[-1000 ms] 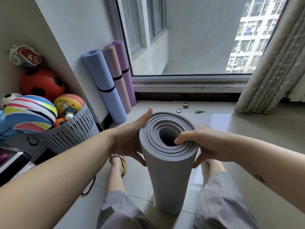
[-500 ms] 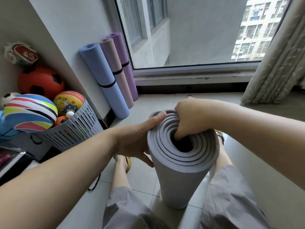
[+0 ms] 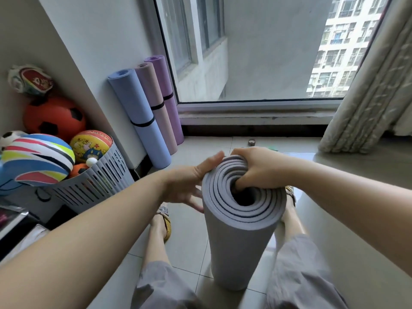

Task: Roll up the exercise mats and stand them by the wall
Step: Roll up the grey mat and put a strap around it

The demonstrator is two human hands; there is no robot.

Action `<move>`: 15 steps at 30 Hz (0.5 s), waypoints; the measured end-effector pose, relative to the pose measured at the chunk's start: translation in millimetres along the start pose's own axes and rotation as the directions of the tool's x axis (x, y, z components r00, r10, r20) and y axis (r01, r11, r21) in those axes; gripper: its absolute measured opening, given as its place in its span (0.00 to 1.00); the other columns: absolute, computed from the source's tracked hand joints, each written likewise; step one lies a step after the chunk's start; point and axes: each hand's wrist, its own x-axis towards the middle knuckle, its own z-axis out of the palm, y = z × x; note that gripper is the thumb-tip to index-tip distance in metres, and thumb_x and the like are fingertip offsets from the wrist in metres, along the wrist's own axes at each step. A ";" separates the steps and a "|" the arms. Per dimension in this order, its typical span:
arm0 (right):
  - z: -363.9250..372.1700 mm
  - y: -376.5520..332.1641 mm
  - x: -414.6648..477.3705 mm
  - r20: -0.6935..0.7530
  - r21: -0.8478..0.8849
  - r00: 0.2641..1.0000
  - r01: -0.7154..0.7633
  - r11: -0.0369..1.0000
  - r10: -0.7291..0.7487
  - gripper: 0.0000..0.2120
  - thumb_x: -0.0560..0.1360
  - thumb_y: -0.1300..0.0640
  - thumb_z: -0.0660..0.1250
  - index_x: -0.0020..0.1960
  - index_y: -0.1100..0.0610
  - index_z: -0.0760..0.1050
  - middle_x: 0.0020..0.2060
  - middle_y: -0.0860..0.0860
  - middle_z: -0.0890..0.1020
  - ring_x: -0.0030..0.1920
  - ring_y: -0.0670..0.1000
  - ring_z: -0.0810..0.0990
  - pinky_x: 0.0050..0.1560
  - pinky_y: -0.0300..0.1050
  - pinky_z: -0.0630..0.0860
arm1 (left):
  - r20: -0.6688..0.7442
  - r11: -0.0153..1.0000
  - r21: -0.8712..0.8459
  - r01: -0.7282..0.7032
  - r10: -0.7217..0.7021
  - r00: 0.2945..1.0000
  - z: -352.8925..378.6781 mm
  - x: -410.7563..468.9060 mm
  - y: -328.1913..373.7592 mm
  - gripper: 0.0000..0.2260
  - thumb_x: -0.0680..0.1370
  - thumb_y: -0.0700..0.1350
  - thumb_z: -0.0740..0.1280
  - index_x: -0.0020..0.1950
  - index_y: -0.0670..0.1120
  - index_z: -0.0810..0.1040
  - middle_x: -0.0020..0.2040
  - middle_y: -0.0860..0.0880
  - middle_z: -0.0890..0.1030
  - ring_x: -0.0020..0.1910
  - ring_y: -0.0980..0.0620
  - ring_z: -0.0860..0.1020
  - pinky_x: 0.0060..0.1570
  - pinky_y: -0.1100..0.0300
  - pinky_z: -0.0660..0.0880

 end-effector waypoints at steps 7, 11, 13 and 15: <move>3.8 -5.8 3.0 -0.109 -0.023 0.989 -0.102 0.994 0.099 0.13 0.67 0.50 0.72 0.47 0.49 0.71 0.39 0.46 0.76 0.47 0.52 0.77 0.42 0.42 0.70 | -0.367 0.703 0.710 -0.031 0.408 0.836 53.5 -42.3 23.4 0.29 0.76 0.56 0.66 0.74 0.50 0.62 0.70 0.50 0.69 0.67 0.51 0.70 0.65 0.58 0.67; 7.9 -6.8 -5.0 -0.050 0.151 0.981 -0.177 0.973 0.186 0.17 0.65 0.52 0.75 0.50 0.53 0.72 0.42 0.50 0.79 0.44 0.50 0.78 0.39 0.41 0.74 | -0.465 0.774 0.633 0.004 0.376 0.801 71.6 -38.3 13.5 0.38 0.76 0.48 0.64 0.79 0.48 0.44 0.78 0.48 0.53 0.74 0.49 0.60 0.67 0.59 0.60; 7.3 -3.6 -17.1 0.071 0.442 0.979 -0.204 0.874 0.193 0.20 0.66 0.54 0.75 0.54 0.56 0.73 0.47 0.55 0.81 0.47 0.54 0.82 0.47 0.48 0.80 | -0.480 0.791 0.611 -0.018 0.388 0.787 73.4 -39.3 13.9 0.38 0.76 0.47 0.65 0.79 0.48 0.46 0.78 0.48 0.54 0.75 0.49 0.59 0.68 0.58 0.60; 8.4 -0.1 -32.6 0.164 0.705 0.979 -0.204 0.679 0.124 0.16 0.71 0.59 0.71 0.58 0.57 0.73 0.48 0.57 0.83 0.45 0.54 0.84 0.46 0.48 0.81 | -0.478 0.809 0.587 -0.036 0.383 0.791 75.7 -39.8 10.2 0.38 0.74 0.47 0.67 0.79 0.48 0.49 0.78 0.48 0.56 0.74 0.49 0.60 0.67 0.59 0.60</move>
